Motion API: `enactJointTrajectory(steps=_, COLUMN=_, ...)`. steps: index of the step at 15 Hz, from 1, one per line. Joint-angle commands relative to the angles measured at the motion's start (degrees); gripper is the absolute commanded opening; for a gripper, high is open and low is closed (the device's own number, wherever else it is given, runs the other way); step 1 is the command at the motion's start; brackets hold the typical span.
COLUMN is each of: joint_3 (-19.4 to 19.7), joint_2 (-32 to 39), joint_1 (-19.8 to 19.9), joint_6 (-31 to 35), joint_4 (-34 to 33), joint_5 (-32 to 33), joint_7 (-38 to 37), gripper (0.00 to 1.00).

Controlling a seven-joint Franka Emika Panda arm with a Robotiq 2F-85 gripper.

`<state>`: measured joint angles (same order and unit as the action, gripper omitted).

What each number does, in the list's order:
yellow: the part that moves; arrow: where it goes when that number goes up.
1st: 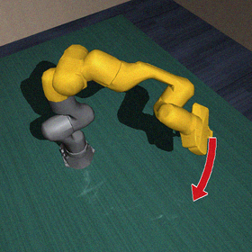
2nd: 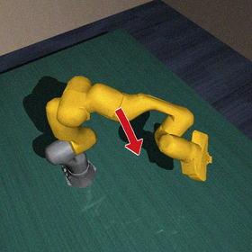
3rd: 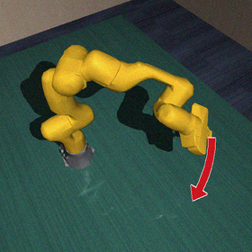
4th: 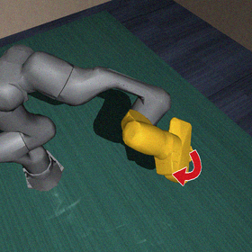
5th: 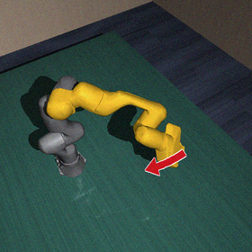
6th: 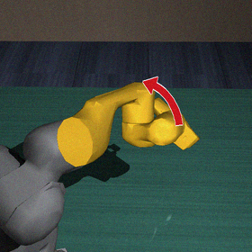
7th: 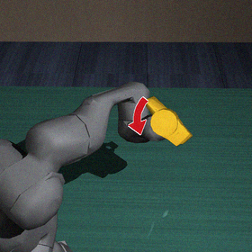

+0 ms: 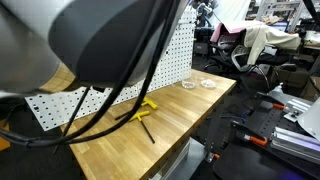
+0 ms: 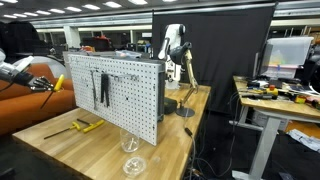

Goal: Hang the objects on the slat wall

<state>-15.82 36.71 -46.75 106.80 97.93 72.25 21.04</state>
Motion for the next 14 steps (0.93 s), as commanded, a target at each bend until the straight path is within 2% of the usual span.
enactJointTrajectory(steps=1, joint_3=-0.2, joint_2=0.7, joint_1=-1.4, joint_6=-3.0, joint_4=-4.8, joint_5=6.4, joint_7=9.5, gripper=0.03)
enactJointTrajectory(steps=7, joint_3=0.6, joint_2=3.5, joint_1=-2.5, joint_6=0.5, joint_4=-10.2, joint_5=14.8, joint_7=26.4, gripper=0.03)
enactJointTrajectory(steps=8, joint_3=-0.4, joint_2=2.2, joint_1=-2.0, joint_6=-0.4, joint_4=-8.3, joint_5=12.1, joint_7=21.8, gripper=0.1)
enactJointTrajectory(steps=14, joint_3=0.0, joint_2=3.7, joint_1=-2.1, joint_6=-0.2, joint_4=-9.8, joint_5=13.6, joint_7=25.2, gripper=0.1)
